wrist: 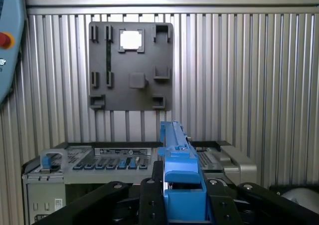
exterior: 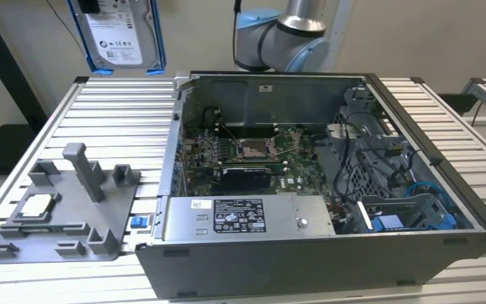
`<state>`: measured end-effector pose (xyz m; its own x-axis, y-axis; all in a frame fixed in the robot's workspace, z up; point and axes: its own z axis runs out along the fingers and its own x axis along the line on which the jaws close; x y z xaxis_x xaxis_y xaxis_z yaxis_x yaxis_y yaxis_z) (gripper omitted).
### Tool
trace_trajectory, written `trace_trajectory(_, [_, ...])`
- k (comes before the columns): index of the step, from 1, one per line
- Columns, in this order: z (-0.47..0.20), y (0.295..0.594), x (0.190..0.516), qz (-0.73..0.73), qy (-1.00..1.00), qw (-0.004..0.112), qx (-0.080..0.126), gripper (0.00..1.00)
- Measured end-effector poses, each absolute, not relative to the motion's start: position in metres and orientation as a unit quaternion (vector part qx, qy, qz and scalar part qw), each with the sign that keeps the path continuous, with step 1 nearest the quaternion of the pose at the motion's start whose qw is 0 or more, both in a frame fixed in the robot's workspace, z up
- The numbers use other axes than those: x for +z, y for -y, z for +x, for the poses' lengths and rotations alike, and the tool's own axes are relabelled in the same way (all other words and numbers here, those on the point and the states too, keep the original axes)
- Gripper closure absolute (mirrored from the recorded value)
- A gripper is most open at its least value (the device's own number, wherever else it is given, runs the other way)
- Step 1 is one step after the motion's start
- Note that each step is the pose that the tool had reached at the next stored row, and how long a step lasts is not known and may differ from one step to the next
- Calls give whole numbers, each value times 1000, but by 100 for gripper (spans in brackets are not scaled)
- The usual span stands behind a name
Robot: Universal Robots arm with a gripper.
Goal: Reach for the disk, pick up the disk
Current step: 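Pick up the disk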
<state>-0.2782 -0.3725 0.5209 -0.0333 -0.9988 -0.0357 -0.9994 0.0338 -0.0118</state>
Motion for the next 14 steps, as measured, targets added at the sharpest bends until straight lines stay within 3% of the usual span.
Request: trace_trajectory(14, [-232,372,521,-695,-719,16,9,100])
